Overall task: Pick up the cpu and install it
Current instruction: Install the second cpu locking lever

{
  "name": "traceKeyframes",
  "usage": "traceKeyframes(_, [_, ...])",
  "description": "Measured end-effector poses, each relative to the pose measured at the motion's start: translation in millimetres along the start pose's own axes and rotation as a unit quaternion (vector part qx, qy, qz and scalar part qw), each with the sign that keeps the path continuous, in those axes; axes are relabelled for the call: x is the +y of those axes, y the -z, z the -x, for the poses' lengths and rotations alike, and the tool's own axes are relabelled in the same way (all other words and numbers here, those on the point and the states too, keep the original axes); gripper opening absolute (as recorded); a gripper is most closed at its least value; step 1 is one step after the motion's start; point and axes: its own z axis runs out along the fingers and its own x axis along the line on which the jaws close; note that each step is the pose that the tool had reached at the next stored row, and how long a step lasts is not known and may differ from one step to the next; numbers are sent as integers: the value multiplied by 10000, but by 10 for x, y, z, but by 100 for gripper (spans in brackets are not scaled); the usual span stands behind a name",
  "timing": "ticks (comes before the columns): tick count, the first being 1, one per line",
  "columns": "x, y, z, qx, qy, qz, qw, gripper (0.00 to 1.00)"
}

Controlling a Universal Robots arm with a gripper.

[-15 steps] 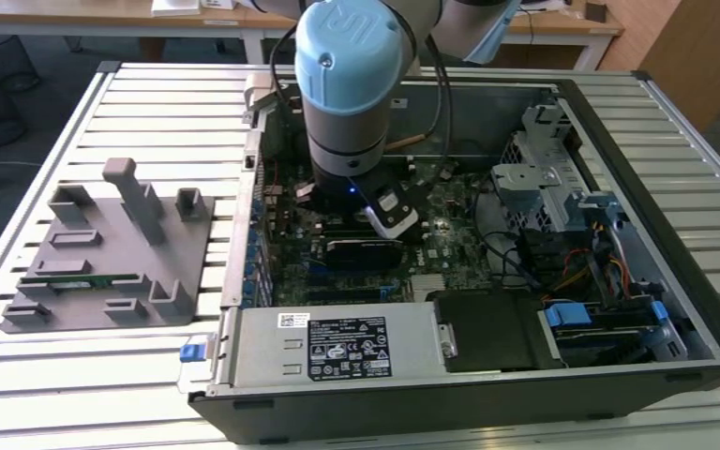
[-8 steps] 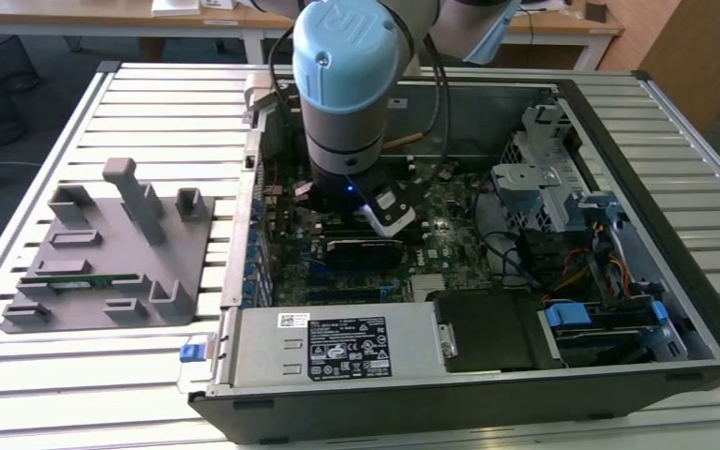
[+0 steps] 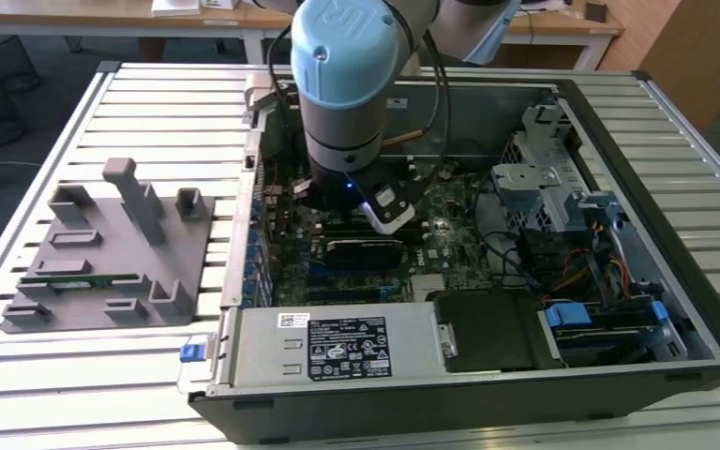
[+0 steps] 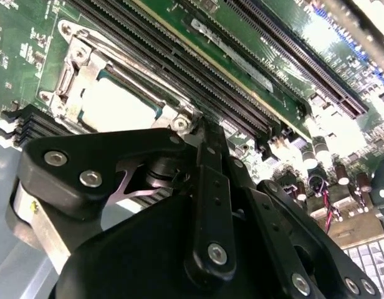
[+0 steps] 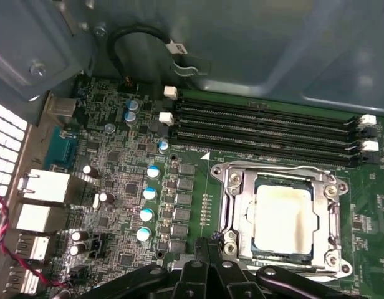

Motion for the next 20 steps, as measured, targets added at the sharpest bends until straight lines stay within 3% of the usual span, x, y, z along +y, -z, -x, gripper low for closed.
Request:
traceKeyframes(6, [60,207,13,1,-1,-1,10000,11])
traceKeyframes(13, [102,351,23,2,-1,-2,10000,11])
traceKeyframes(20, [105,362,24,1,-1,-2,10000,11])
